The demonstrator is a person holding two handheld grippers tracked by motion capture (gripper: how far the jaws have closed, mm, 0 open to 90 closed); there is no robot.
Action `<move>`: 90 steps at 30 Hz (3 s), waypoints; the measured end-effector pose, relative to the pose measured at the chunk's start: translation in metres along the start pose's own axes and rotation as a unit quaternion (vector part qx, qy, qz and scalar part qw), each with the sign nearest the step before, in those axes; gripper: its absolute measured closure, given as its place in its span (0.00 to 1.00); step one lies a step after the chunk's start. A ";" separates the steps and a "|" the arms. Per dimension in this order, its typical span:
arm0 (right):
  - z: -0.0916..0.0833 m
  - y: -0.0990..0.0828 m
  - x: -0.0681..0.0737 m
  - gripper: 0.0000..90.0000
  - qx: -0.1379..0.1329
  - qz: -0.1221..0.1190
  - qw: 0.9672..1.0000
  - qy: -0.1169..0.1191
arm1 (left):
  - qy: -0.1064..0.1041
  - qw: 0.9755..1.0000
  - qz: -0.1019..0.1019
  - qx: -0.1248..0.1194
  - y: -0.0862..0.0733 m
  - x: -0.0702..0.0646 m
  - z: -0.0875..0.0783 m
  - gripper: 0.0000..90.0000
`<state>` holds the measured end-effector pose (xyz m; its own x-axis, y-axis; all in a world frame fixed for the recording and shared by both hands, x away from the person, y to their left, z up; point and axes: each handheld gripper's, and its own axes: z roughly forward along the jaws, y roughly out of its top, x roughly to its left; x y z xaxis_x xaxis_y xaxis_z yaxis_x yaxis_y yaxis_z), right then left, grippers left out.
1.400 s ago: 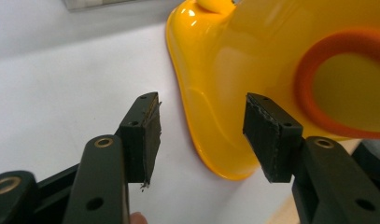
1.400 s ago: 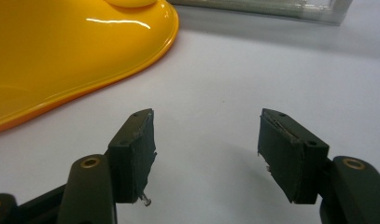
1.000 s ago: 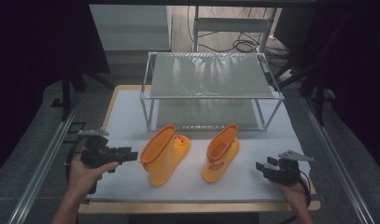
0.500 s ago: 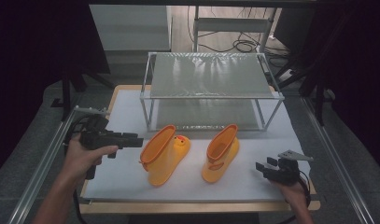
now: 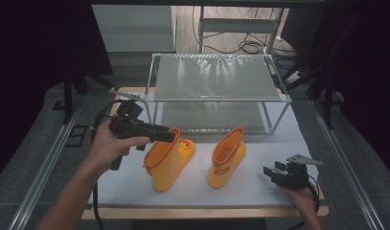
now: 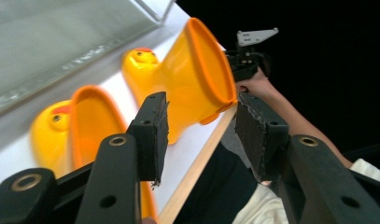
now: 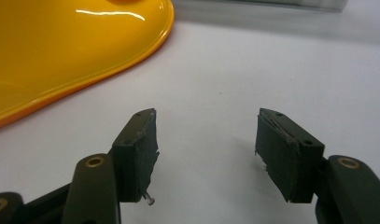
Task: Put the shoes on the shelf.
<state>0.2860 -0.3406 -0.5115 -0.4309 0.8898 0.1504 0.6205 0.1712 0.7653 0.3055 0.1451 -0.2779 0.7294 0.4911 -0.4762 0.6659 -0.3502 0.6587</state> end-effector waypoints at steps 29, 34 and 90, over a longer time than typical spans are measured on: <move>-0.001 -0.001 -0.002 0.43 0.004 -0.002 1.000 -0.005 | 0.018 0.995 0.027 0.097 0.055 -0.029 0.093 0.63; -0.001 -0.001 -0.002 0.43 0.003 0.001 1.000 -0.004 | 0.021 0.993 0.027 0.113 0.058 -0.029 0.106 0.63; -0.004 -0.004 -0.011 0.44 0.004 0.016 1.000 -0.018 | 0.078 0.981 0.020 0.174 0.069 -0.015 0.161 0.95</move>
<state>0.2856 -0.3524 -0.5142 -0.3876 0.9092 0.1520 0.6384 0.1458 0.7557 0.3656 -0.0149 -0.3192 0.7413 0.5784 -0.3405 0.6701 -0.6096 0.4235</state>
